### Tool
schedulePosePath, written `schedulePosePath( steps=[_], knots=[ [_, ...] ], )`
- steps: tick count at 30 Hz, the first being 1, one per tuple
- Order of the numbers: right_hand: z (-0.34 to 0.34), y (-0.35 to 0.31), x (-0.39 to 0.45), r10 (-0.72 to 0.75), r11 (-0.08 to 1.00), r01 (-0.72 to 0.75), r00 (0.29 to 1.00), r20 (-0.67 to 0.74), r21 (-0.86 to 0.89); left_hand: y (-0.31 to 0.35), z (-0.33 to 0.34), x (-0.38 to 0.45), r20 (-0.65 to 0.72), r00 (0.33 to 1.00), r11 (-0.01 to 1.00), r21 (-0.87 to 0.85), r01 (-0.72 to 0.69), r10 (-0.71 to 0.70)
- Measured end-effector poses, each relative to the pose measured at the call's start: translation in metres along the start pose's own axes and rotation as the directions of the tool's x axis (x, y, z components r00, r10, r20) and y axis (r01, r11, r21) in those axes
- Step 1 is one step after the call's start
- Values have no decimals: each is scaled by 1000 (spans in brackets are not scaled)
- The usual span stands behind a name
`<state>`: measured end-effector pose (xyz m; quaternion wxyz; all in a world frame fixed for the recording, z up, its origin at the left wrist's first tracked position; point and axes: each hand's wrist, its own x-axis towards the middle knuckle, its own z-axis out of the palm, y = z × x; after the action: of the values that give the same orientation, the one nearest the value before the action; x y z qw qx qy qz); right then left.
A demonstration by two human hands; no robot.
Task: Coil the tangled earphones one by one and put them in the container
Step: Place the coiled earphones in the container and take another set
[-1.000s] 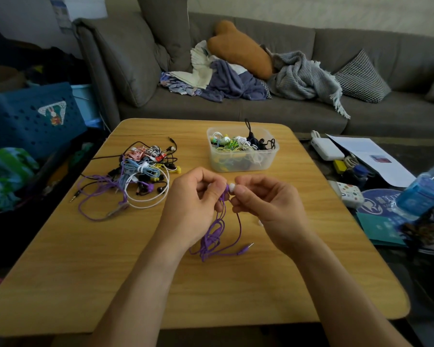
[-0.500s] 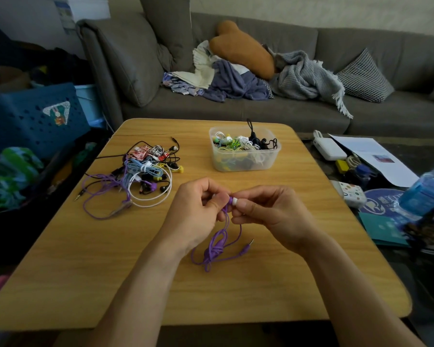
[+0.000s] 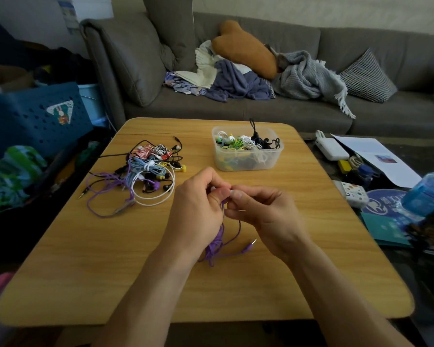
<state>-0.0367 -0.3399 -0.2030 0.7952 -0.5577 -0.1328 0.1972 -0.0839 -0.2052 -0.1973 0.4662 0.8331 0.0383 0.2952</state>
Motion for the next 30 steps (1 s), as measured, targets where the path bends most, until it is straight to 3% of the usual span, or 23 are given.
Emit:
schedulePosePath(
  steps=[4,10,16,20,22,24,27,30],
  knots=[
    [5,-1,-1,121,980,-123,992,23,155,2,-3,-1,-26,999,999,-23,-27,26],
    [-2,-7,-1,187,977,-198,975,121,85,-2,-7,-3,99,990,967,-228,117,-97],
    [-10,-8,1,35,989,-12,988,151,-149,4,-11,-7,276,910,838,-374,399,-310],
    [-12,-14,0,-73,923,142,977,198,-359,5,-11,-7,385,826,704,-441,556,-411],
    [-13,-17,0,-95,873,188,971,220,-450,4,-12,-7,413,804,683,-435,586,-427],
    [-14,-19,0,-133,787,246,963,233,-566,3,-11,-8,407,806,716,-389,579,-431],
    [-10,-15,-1,-280,608,316,944,176,-728,0,-7,-8,299,860,835,-253,488,-413],
    [0,-7,-3,-382,558,295,921,76,-775,-4,-3,-6,139,930,905,-220,363,-339]
  ],
)
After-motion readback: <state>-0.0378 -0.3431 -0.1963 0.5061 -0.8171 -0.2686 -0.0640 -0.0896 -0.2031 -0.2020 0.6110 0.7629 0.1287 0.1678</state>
